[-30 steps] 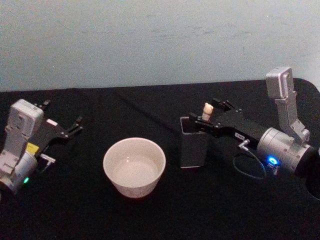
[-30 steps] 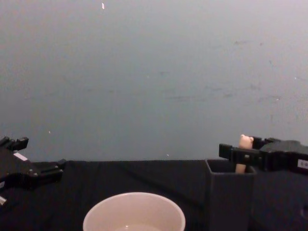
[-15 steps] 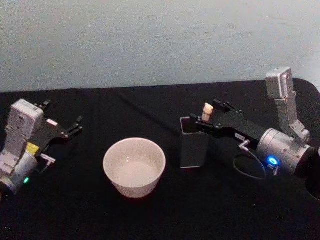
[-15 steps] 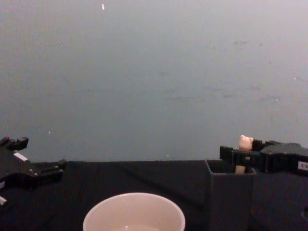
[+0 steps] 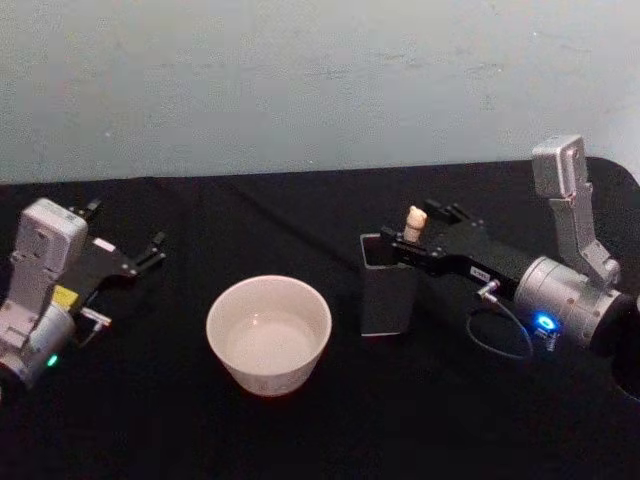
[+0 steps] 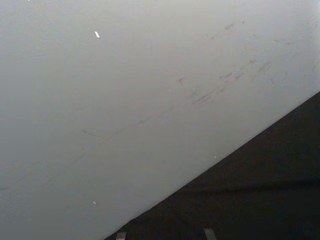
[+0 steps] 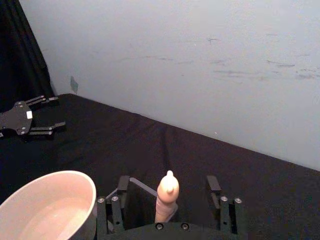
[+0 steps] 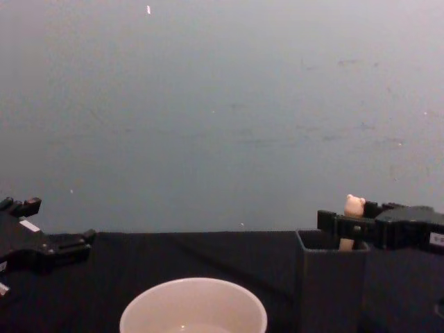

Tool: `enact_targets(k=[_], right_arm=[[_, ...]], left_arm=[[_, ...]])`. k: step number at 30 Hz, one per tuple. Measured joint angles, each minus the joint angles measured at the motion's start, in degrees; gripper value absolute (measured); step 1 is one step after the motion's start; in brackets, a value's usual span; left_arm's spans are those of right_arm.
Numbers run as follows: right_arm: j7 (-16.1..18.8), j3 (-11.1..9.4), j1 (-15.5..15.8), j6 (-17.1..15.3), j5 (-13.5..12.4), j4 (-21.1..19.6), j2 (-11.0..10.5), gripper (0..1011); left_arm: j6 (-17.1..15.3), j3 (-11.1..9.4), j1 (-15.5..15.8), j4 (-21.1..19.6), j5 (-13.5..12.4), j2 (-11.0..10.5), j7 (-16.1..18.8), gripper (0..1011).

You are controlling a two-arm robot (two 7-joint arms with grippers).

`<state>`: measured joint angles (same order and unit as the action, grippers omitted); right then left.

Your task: Pick up the stirring spoon with one hand, stir inside the cup, then place it back in its original position.

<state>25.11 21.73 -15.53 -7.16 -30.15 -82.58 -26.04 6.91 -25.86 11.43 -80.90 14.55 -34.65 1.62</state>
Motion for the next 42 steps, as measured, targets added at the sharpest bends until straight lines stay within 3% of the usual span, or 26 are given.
enact_targets(k=[12,26,42], right_arm=[[0.0,0.0,0.0,0.1,0.0,0.0,0.0,683],[0.0,0.0,0.0,0.1,0.0,0.0,0.0,215],[0.0,0.0,0.0,0.1,0.1,0.0,0.0,212]], left_arm=[[0.0,0.0,0.0,0.0,0.0,0.0,0.0,1001],[0.0,0.0,0.0,0.0,0.0,0.0,0.0,1001],[0.0,0.0,0.0,0.0,0.0,0.0,0.0,1001]])
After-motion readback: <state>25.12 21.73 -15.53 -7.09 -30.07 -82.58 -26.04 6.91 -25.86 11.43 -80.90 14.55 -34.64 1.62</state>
